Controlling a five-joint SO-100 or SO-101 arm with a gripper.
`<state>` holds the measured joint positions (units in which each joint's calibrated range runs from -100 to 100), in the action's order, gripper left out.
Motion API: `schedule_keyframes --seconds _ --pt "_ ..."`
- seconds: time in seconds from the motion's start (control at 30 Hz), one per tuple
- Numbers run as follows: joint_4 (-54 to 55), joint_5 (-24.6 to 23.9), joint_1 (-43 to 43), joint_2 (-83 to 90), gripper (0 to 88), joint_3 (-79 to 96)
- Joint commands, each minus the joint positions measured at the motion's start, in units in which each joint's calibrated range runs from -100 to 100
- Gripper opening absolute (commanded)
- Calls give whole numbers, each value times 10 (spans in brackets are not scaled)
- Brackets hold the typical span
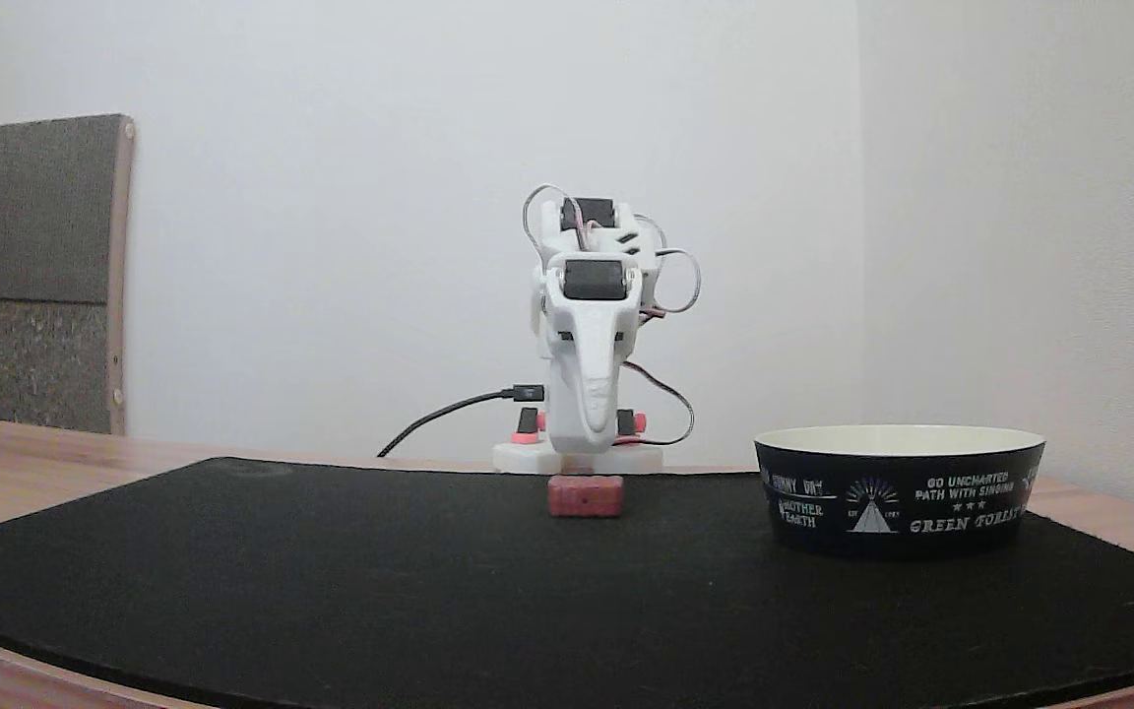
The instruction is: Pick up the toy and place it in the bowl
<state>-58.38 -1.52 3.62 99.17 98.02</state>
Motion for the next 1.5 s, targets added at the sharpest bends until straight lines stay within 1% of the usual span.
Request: schedule_keyframes --seconds 0.0,1.03,1.27,1.3,1.33,1.47 --pt "3 4 0 1 34 -4" --pt "3 3 0 2 35 -2" --pt "4 4 1 2 47 -2" --pt "4 4 1 2 55 -2" --pt "4 4 1 2 108 -2" --pt "4 4 1 2 250 -2"
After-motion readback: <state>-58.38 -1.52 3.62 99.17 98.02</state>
